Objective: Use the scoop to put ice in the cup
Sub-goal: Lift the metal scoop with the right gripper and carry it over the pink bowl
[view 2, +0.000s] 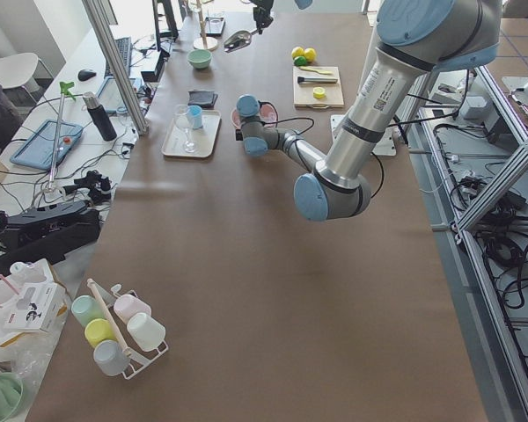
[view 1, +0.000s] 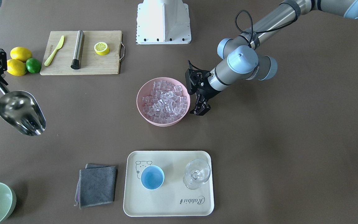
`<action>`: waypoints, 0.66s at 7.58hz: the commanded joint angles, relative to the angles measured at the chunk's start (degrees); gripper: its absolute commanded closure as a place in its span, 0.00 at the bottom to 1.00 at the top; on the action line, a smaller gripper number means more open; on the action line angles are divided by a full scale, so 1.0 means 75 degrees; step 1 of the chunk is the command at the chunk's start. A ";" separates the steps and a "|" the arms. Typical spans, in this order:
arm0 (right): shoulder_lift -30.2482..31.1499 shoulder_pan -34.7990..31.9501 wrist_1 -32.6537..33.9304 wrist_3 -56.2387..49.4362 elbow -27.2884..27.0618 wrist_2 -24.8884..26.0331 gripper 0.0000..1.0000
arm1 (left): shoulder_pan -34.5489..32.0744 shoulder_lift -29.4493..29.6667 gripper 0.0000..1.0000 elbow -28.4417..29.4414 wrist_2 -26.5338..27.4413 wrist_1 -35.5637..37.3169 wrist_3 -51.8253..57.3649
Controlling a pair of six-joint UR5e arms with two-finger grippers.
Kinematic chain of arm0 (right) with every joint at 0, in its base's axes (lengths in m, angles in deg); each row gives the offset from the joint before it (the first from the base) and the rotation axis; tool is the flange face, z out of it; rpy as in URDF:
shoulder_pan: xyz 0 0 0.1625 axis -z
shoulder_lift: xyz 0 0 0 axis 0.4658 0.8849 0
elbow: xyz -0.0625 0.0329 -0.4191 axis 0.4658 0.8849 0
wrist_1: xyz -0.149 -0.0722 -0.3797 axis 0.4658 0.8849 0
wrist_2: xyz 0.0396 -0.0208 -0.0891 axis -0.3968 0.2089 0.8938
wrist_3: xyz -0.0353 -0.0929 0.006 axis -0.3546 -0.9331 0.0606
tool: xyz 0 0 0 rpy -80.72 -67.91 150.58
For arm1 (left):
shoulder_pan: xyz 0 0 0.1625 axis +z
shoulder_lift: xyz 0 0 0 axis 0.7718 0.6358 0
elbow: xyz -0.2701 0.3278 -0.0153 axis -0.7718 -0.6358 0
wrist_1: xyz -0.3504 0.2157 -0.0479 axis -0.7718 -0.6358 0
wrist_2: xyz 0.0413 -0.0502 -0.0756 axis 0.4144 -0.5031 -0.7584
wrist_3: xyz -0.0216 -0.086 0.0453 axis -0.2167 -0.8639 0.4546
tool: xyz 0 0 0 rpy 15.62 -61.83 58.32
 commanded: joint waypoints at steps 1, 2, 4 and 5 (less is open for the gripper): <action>-0.1437 0.0154 0.2467 -0.1437 -0.0590 0.0058 1.00 | -0.0002 -0.0028 0.01 -0.0034 -0.0017 -0.0032 0.0000; -0.2782 0.0504 0.4629 -0.2352 -0.0543 0.0360 1.00 | -0.0002 -0.0029 0.01 -0.0046 -0.0017 -0.0032 0.0000; -0.3685 0.1008 0.5729 -0.3345 -0.0555 0.0818 1.00 | -0.0002 -0.0040 0.01 -0.0058 -0.0029 -0.0032 0.0000; -0.3953 0.1487 0.5764 -0.3369 -0.0543 0.1261 1.00 | -0.0002 -0.0040 0.01 -0.0070 -0.0041 -0.0032 0.0000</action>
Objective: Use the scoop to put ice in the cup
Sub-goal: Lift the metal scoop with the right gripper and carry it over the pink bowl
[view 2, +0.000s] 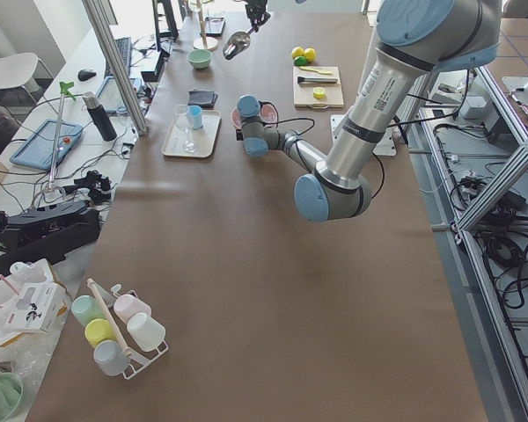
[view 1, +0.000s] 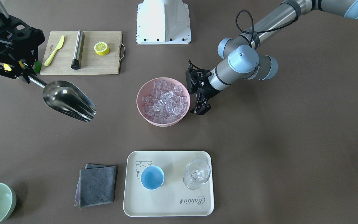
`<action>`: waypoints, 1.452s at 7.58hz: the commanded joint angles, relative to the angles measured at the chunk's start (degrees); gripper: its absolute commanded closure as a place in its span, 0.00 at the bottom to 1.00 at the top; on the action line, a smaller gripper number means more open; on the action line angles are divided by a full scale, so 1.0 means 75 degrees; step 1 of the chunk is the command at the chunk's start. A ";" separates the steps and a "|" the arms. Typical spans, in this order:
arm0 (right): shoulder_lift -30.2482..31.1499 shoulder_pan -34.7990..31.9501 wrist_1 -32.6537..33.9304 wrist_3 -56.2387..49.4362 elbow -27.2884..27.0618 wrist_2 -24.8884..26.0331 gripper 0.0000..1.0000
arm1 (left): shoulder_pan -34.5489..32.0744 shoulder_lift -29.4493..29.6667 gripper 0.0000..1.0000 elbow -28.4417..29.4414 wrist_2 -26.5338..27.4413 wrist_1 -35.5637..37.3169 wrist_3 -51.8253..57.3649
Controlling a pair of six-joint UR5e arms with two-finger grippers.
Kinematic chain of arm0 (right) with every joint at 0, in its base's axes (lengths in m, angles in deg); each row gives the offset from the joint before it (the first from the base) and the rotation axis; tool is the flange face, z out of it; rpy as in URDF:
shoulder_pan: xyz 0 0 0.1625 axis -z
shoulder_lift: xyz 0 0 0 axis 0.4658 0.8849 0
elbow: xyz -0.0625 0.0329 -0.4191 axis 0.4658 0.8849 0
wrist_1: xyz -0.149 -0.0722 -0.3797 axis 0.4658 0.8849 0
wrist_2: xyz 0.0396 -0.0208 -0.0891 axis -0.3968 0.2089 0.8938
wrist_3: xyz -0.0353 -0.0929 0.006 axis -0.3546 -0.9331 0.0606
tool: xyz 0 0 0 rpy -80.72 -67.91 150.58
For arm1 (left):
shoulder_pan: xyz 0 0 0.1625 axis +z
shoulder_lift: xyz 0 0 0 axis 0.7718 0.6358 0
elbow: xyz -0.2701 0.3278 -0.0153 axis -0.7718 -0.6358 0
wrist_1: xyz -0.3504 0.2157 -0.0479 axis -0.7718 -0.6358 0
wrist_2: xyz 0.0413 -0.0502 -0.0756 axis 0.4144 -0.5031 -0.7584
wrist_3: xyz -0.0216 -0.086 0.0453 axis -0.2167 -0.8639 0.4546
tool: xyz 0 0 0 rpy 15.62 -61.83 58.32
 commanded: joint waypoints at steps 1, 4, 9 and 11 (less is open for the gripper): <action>-0.0969 0.0852 0.0568 -0.0374 0.0172 0.0685 1.00 | 0.0000 -0.0027 0.01 -0.0018 -0.0017 0.0000 0.0000; -0.2665 0.1413 0.2507 -0.0339 0.0675 0.1023 1.00 | -0.0012 -0.0039 0.01 -0.0030 -0.0029 0.0000 -0.0012; -0.3900 0.2598 0.4330 -0.0245 0.1695 0.2126 1.00 | -0.0082 -0.0144 0.01 -0.0182 -0.0064 -0.0047 -0.0012; -0.4380 0.2950 0.4553 -0.0234 0.2362 0.2290 1.00 | -0.0048 -0.0156 0.01 -0.0148 -0.0006 -0.0071 -0.0012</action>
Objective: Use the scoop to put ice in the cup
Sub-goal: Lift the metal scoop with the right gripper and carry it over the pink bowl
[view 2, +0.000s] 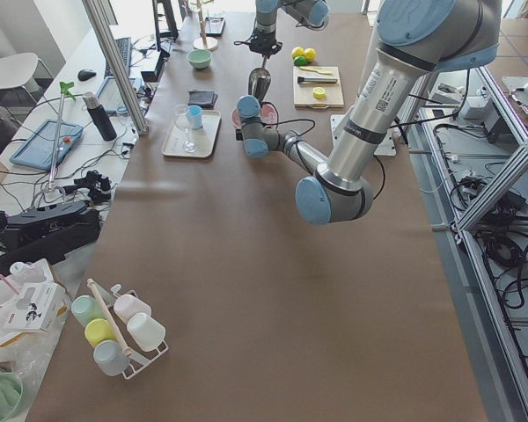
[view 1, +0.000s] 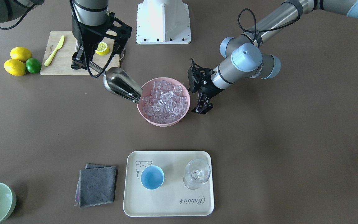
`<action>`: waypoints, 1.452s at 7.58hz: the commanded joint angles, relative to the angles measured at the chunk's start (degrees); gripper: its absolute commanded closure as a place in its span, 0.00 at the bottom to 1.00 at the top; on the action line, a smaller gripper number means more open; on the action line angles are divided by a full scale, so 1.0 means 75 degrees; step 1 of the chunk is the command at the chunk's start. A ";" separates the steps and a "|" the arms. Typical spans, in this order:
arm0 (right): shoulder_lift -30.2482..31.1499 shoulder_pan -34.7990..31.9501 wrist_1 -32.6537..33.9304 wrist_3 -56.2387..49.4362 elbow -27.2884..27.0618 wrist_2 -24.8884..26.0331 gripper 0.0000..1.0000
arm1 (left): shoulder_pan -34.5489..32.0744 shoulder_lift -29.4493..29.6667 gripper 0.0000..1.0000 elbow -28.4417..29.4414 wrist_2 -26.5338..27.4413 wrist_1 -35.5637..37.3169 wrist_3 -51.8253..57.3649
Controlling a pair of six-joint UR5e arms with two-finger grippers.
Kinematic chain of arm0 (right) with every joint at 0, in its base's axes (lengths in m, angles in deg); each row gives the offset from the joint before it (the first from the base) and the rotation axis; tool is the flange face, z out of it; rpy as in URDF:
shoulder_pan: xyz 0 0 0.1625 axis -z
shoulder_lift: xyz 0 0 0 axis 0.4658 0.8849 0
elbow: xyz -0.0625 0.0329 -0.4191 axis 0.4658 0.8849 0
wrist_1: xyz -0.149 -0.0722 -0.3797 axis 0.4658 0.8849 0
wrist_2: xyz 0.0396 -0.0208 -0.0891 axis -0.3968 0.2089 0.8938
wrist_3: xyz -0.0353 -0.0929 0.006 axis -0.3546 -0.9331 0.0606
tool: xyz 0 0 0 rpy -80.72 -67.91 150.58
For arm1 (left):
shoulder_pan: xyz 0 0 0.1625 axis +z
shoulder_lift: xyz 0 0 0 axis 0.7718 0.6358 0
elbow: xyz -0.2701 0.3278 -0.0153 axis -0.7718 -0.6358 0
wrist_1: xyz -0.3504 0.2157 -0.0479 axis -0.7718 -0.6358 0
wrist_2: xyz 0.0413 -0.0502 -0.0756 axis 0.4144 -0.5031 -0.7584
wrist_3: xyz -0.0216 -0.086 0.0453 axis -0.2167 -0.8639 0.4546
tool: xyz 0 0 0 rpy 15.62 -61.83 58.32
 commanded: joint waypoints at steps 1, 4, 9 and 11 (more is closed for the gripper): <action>-0.0498 0.0439 0.0249 0.0111 0.0743 0.0219 1.00 | -0.0010 -0.0080 0.01 0.0000 0.0022 -0.0050 0.0000; -0.1130 0.0650 0.0260 0.0147 0.1772 0.0417 1.00 | -0.0104 -0.0057 0.01 -0.0012 0.0010 -0.0051 -0.0348; -0.1167 0.0674 -0.0558 0.0170 0.2571 0.0653 1.00 | 0.0201 0.0025 0.01 0.0023 0.0326 -0.0062 -0.0620; -0.1097 0.0815 -0.1015 0.0486 0.2643 0.0770 1.00 | 0.0224 0.0037 0.01 0.0035 0.0338 -0.0051 -0.0691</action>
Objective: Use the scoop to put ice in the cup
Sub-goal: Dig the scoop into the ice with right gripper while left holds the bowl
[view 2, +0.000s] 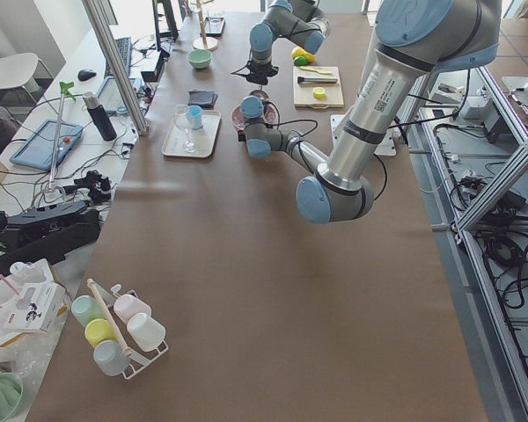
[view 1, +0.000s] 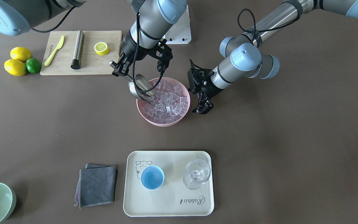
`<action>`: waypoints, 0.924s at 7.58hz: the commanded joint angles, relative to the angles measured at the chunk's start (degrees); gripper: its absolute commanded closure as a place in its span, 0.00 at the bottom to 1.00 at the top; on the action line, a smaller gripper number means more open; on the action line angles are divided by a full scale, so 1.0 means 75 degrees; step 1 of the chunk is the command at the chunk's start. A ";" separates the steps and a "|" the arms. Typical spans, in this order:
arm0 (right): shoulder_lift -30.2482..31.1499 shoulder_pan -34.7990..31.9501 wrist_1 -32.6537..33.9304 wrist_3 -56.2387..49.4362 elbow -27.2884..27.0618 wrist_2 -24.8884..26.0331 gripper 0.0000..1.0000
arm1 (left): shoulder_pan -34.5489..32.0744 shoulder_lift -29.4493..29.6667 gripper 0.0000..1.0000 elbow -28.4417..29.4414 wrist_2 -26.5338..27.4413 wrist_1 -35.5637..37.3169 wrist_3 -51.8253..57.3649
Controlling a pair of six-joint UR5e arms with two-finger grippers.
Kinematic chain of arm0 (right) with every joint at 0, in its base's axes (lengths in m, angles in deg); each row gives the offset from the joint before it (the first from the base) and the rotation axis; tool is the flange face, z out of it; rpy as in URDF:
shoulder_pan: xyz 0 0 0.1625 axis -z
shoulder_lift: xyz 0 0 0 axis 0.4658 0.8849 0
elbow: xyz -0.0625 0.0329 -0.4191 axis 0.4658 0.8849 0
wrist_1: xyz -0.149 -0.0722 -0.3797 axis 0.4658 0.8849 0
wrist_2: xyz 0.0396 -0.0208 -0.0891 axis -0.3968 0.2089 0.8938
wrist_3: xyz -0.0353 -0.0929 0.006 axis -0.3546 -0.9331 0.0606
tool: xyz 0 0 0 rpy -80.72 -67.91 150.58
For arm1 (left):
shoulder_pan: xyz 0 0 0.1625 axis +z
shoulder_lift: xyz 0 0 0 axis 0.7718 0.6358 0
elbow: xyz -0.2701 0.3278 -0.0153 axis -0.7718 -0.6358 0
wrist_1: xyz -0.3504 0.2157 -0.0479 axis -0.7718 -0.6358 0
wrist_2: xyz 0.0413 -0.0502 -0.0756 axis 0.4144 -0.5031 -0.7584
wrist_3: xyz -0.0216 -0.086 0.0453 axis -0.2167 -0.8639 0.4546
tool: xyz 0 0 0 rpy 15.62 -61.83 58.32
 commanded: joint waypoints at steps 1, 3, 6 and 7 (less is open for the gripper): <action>0.0160 0.0099 -0.0507 0.0236 -0.0098 0.0073 1.00 | 0.0071 0.0021 0.01 -0.0004 0.0013 0.0000 -0.0184; 0.1024 0.0088 -0.1151 0.0353 -0.0915 0.0084 1.00 | 0.0095 0.0056 0.01 -0.0004 0.0014 0.0000 -0.0325; 0.1742 0.0088 -0.1877 0.0365 -0.1400 0.0189 1.00 | 0.0095 0.0056 0.01 -0.0004 0.0013 0.0000 -0.0337; 0.1859 0.0088 -0.2158 0.0389 -0.1343 0.0201 1.00 | 0.0095 0.0056 0.01 0.0007 0.0013 0.0000 -0.0337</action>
